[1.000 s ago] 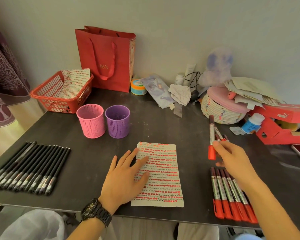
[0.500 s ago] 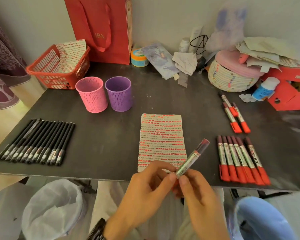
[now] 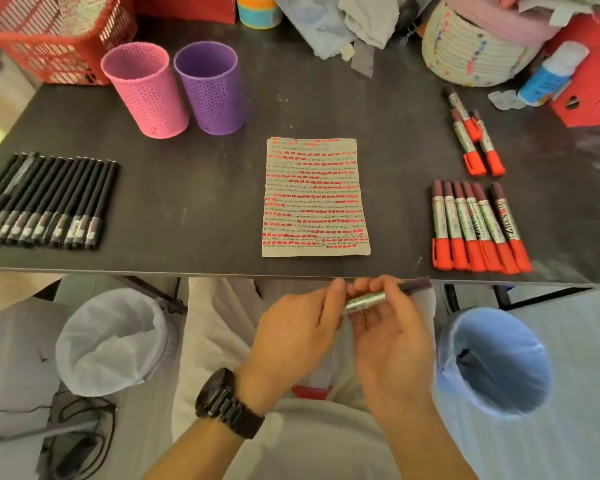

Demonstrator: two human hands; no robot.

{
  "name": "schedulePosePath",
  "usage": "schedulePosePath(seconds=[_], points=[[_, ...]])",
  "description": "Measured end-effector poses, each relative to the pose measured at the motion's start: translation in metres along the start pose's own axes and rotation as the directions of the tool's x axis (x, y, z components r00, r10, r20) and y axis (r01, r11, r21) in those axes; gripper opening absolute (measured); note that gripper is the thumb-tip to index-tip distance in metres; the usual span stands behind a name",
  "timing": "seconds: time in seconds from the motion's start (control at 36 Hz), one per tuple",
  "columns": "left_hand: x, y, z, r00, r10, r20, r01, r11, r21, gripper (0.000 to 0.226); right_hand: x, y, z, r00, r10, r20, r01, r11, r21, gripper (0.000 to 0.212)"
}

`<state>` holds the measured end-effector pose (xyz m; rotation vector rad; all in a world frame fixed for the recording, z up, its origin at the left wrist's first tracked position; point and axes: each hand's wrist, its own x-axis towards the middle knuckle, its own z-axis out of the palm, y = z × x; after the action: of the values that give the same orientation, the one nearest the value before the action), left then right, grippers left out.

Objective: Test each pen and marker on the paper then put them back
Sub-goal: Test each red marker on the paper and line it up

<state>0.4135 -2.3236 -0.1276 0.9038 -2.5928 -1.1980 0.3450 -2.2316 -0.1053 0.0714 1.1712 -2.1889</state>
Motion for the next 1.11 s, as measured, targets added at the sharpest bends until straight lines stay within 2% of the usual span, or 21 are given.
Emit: schedulePosePath(seconds=[0.06,0.11,0.19,0.31,0.36,0.44,0.53,0.56,0.61,0.67,0.75,0.83,0.94,1.03,1.11], points=[[-0.002,0.002,0.012,0.997,0.014,-0.082,-0.007,0.996,0.084,0.061,0.004,-0.004,0.006,0.993,0.097,-0.073,-0.08,0.975,0.207,0.033],[-0.005,0.003,0.022,0.983,0.054,-0.178,-0.033,0.992,0.124,0.057,0.011,-0.008,0.008,0.969,0.165,-0.183,-0.1,0.943,0.317,0.044],[-0.007,0.004,0.023,0.958,0.089,-0.272,-0.043,0.984,0.171,0.058,0.016,-0.014,0.009,0.949,0.218,-0.226,-0.14,0.938,0.318,0.053],[-0.007,0.01,0.017,0.942,0.134,-0.307,-0.073,0.977,0.201,0.058,0.018,-0.021,0.006,0.969,0.208,-0.136,-0.175,0.96,0.22,0.053],[-0.007,0.013,0.017,0.952,0.09,-0.292,-0.048,0.988,0.147,0.061,0.019,-0.025,0.004,0.983,0.184,-0.017,-0.178,0.967,0.185,0.051],[-0.004,0.019,0.018,0.982,-0.042,-0.183,0.044,0.999,0.006,0.069,0.022,-0.031,0.006,0.979,0.153,0.137,-0.171,0.975,0.138,0.049],[0.002,0.019,0.015,0.994,-0.024,-0.109,0.023,1.0,-0.007,0.066,0.027,-0.044,0.003,0.975,0.141,0.174,-0.171,0.97,0.174,0.051],[0.003,0.014,0.013,0.995,-0.071,-0.072,0.067,0.996,-0.06,0.068,0.029,-0.053,-0.002,0.977,0.11,0.183,-0.146,0.969,0.198,0.051],[-0.001,0.002,0.007,0.981,-0.189,-0.047,0.174,0.958,-0.226,0.073,0.037,-0.079,-0.014,0.982,0.006,0.188,-0.047,0.976,0.211,0.053],[-0.007,-0.01,-0.003,0.978,-0.196,-0.075,0.165,0.938,-0.306,0.073,0.045,-0.102,-0.023,0.982,-0.091,0.163,0.062,0.982,0.177,0.056],[-0.011,-0.012,-0.005,0.986,-0.091,-0.137,0.039,0.937,-0.346,0.061,0.057,-0.109,-0.019,0.985,-0.113,0.128,0.1,0.99,0.102,0.055],[-0.004,-0.002,0.003,0.958,0.052,-0.281,-0.096,0.985,-0.144,0.044,0.062,-0.097,-0.01,0.991,-0.084,0.108,0.087,0.996,-0.02,0.053],[0.007,0.008,0.011,0.813,0.352,-0.463,-0.343,0.933,0.106,0.035,0.065,-0.089,-0.004,0.992,-0.101,0.071,0.117,0.955,-0.271,0.069],[0.017,0.002,0.016,0.714,0.523,-0.466,-0.464,0.851,0.245,0.03,0.068,-0.082,0.001,0.993,-0.094,0.076,0.117,0.908,-0.403,0.079],[0.028,-0.004,0.025,0.675,0.61,-0.416,-0.511,0.792,0.334,0.022,0.07,-0.072,0.006,0.993,-0.088,0.08,0.116,0.87,-0.479,0.071]])
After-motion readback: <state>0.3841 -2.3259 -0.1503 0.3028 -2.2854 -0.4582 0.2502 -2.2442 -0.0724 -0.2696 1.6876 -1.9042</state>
